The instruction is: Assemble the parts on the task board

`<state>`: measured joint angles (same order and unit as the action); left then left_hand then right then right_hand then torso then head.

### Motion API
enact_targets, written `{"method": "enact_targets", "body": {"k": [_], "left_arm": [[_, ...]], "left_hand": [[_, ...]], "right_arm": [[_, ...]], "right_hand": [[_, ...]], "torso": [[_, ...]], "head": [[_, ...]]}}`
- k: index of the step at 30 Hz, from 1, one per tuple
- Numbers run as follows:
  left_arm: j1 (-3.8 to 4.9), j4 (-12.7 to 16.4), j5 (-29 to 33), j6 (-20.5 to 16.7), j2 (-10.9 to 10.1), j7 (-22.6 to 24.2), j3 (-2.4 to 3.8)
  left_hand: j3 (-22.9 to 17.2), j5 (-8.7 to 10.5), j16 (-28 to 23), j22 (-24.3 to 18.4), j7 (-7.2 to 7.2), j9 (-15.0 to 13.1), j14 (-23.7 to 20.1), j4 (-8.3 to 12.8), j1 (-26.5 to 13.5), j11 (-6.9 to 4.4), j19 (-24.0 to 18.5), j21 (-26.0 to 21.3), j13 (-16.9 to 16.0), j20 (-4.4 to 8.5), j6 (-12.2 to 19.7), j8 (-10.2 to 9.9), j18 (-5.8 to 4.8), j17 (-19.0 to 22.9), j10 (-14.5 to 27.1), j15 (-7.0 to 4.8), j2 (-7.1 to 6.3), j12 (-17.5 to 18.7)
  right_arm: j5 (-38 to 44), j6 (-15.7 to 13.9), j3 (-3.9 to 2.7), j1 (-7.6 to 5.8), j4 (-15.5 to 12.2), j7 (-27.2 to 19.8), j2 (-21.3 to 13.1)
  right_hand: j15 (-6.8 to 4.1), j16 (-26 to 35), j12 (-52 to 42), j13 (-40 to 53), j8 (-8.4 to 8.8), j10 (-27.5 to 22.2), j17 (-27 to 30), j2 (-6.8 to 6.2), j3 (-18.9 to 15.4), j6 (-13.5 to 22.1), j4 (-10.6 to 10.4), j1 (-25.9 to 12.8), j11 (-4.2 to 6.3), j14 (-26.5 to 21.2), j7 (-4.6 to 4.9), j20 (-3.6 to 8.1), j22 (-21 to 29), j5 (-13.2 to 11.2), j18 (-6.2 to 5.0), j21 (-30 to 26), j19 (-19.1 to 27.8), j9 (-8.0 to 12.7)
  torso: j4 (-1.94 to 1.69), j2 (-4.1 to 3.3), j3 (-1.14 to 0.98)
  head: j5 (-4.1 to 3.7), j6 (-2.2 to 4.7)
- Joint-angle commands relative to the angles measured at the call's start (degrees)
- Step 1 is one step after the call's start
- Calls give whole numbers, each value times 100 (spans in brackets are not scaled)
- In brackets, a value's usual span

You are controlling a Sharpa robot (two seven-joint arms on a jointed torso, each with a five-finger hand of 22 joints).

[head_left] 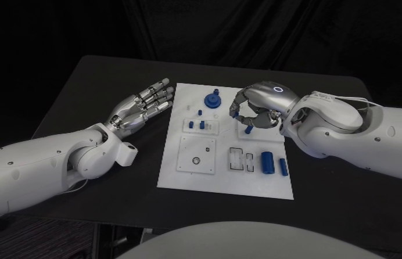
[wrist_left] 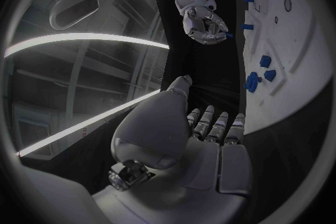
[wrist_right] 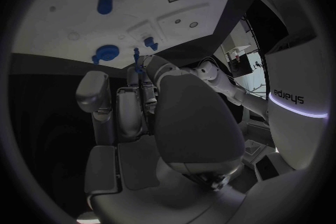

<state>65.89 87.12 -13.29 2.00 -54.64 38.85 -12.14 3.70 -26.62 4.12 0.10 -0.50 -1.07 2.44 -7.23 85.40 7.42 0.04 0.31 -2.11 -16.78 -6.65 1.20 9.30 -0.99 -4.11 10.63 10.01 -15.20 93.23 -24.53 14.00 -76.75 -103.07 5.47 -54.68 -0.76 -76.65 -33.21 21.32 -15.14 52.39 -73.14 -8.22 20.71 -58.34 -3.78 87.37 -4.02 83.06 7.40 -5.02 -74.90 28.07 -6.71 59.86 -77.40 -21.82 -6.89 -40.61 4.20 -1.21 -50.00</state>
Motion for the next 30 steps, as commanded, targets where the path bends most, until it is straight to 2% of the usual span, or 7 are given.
{"method": "enact_targets", "body": {"k": [1,2,8,12,16,18,30], "left_arm": [[-11,28,16,-46,-7,612,4],[-12,31,16,-47,-10,610,4],[-13,44,16,-6,-8,584,4],[-13,53,16,29,3,564,4],[-13,58,16,50,12,555,4],[-13,59,16,58,16,553,4],[-14,50,16,98,30,523,4]], "left_hand": [[17,26,-28,-10,-58,8,-46,20,-81,-34,-4,-31,9,46,43,-25,40,6,33,3,-3,44],[19,24,-31,-10,-94,10,-49,24,-84,-56,-4,-31,11,45,61,-28,46,6,40,5,-1,55],[16,20,-32,-10,-95,6,-51,28,-85,-56,-4,-31,13,35,36,-22,52,6,54,10,8,75],[7,14,-23,-10,-21,-7,-46,38,-83,-30,-4,-31,10,16,-38,-8,68,3,65,24,23,59],[3,5,-15,-10,17,-12,-41,44,-80,-22,-4,-31,9,12,-75,-1,73,1,67,29,29,51],[0,1,-12,-10,37,-14,-39,48,-78,-19,-4,-31,8,11,-91,2,76,0,66,31,32,45],[-17,-6,2,-9,130,-23,-30,66,-69,-7,-5,-31,7,2,-158,12,84,-3,70,42,47,33]], "right_arm": [[162,133,3,62,-25,143,156],[194,149,3,81,-19,148,211],[298,262,4,224,41,183,528],[326,340,4,326,105,195,729],[346,433,3,417,180,215,886],[351,478,3,453,205,229,930],[359,551,3,588,303,262,1030]], "right_hand": [[9,-18,24,-8,0,64,0,0,5,72,21,-17,23,32,1,-13,-712,-2,67,23,-38,-12],[11,-20,30,-12,6,63,-2,0,6,86,19,-20,21,34,3,-15,-712,-8,67,27,-39,-13],[15,-29,42,-20,13,59,-11,-1,7,106,18,-27,17,39,6,-19,-713,-22,68,33,-41,-17],[17,-29,51,-25,17,54,-10,-2,9,118,19,-27,14,40,7,-21,-712,-31,67,27,-39,-20],[18,-30,54,-27,19,53,-11,-2,11,123,22,-24,14,40,8,-22,-710,-33,65,22,-36,-21],[18,-25,57,-29,22,53,-3,0,14,130,25,-21,13,37,9,-23,-706,-36,62,6,-29,-22],[20,-21,59,-33,27,64,2,4,23,146,37,-8,13,35,12,-25,-701,-43,58,-9,-22,-26]], "torso": [[2,-3,1],[-5,-3,2],[-9,2,-1],[-14,11,5],[-1,14,7],[1,9,0],[1,4,-6]], "head": [[67,0],[72,0],[112,0],[149,0],[211,0],[228,0],[263,0]]}}
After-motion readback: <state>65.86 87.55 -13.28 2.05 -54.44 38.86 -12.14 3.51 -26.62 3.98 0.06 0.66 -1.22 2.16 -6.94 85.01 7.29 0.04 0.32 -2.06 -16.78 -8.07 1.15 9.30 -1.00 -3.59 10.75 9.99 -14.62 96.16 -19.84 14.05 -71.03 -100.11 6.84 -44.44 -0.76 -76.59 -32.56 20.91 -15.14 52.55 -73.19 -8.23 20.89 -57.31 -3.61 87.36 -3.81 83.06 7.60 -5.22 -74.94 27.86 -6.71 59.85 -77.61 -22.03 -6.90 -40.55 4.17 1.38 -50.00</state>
